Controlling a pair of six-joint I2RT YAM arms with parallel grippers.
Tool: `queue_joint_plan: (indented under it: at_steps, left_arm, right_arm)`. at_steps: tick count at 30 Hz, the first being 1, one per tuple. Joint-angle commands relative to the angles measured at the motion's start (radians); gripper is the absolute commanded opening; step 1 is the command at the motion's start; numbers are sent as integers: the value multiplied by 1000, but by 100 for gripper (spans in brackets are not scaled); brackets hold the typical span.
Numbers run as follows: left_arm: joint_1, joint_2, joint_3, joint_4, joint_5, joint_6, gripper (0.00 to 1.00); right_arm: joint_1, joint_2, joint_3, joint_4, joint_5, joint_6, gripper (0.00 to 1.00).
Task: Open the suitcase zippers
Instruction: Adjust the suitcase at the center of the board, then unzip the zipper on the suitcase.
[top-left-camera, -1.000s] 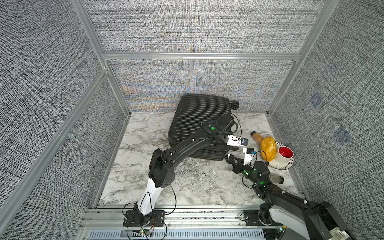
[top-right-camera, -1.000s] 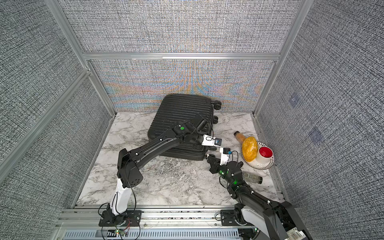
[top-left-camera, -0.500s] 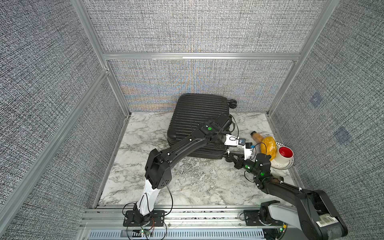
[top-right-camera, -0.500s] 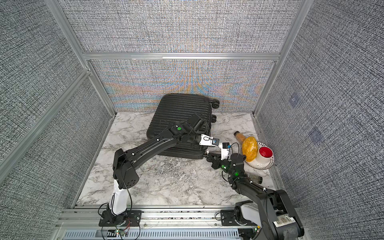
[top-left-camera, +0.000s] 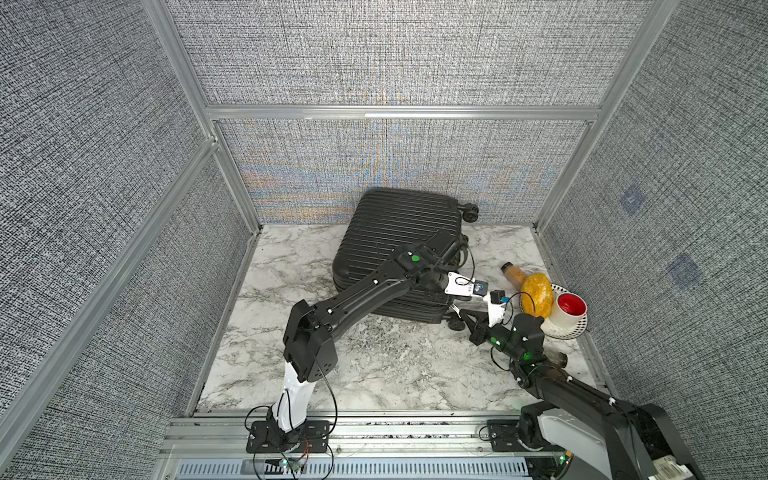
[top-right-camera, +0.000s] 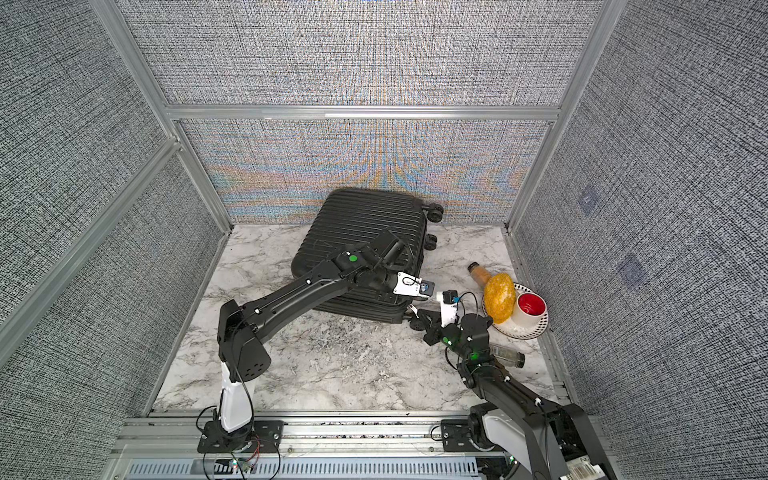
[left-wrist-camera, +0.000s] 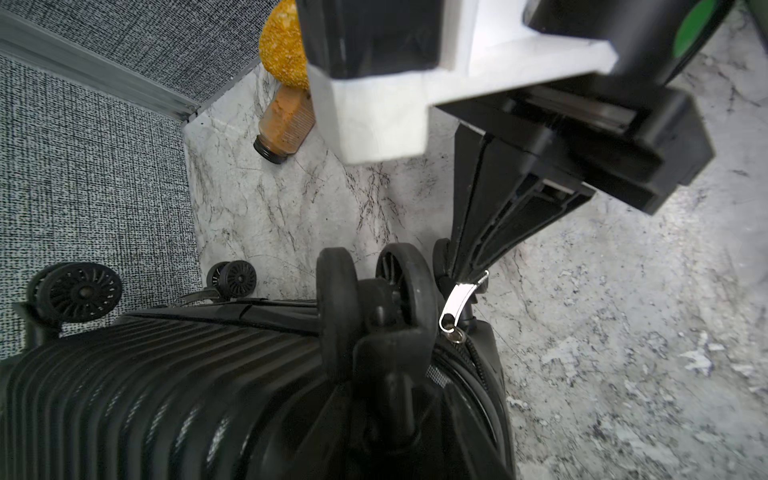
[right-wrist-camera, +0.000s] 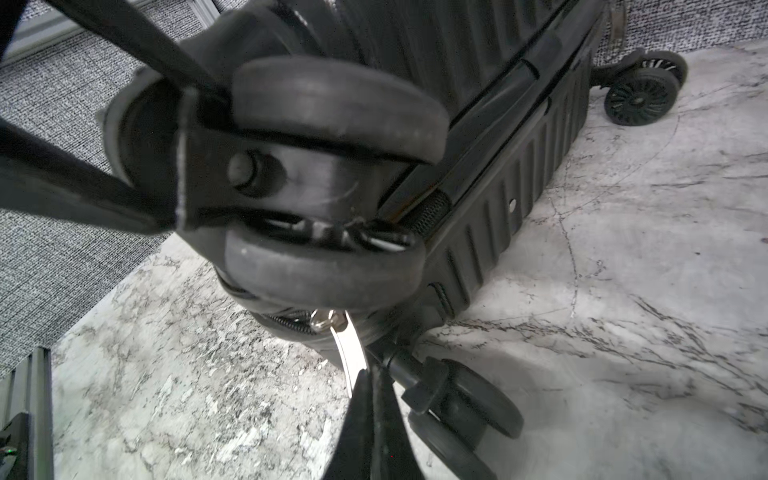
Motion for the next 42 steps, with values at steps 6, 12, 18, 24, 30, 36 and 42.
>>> queue_joint_plan:
  at_steps: [6, 12, 18, 24, 30, 36, 42]
  left_arm:
    - [39, -135, -111, -173, -2, -60, 39]
    - [40, -230, -192, -49, 137, -143, 52]
    - [39, -237, -229, 168, 277, -249, 67]
    - [31, -117, -137, 145, 298, -240, 68]
    - [30, -22, -17, -51, 284, -145, 67]
    - [31, 14, -9, -140, 232, -86, 65]
    - [31, 31, -32, -161, 114, -62, 59]
  right_arm:
    - [158, -48, -24, -50, 104, 5, 0]
    - [191, -43, -40, -14, 94, 10, 0]
    - [238, -40, -64, 41, 146, 31, 0]
    - [289, -92, -93, 54, 255, 52, 0]
    - [294, -88, -106, 52, 276, 59, 0]
    - [288, -64, -100, 59, 299, 73, 0]
    - [256, -84, -88, 27, 295, 47, 0]
